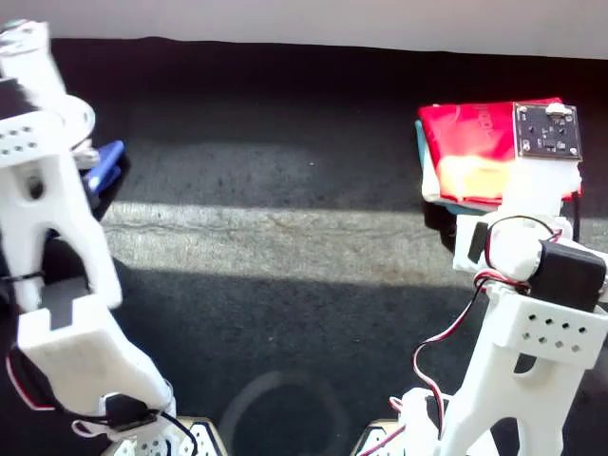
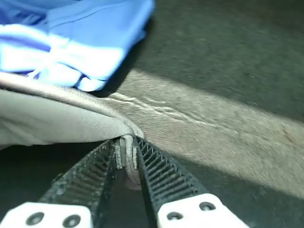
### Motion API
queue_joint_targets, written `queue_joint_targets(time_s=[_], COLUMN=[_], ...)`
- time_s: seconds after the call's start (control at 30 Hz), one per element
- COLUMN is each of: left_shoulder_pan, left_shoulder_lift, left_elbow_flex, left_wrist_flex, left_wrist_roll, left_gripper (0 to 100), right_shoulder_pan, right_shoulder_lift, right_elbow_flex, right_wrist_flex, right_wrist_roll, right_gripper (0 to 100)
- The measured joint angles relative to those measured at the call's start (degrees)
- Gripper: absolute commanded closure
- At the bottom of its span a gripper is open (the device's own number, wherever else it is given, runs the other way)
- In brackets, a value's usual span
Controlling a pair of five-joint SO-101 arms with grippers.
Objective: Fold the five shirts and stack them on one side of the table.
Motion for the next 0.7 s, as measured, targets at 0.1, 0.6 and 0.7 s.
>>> queue_joint_targets(time_s=[0.1, 0.6, 0.7], left_shoulder_pan=[9.7, 52.2, 55.7], left_shoulder_lift=[-9.5, -26.4, -26.4], left_elbow_flex=[6.1, 18.1, 18.1], left_wrist_flex=[0.2, 0.4, 0.4], left_wrist_roll=[-0.1, 0.0, -1.2], left_gripper=[99, 99, 98], right_shoulder_pan=[0.0, 0.0, 0.0], right_shoulder_lift=[0.0, 0.0, 0.0], right_elbow_flex=[1.8, 5.2, 5.2], right_wrist_flex=[-1.8, -4.4, -4.4], right_wrist_roll=[0.0, 0.0, 0.0], right_gripper=[70.6, 70.6, 70.6])
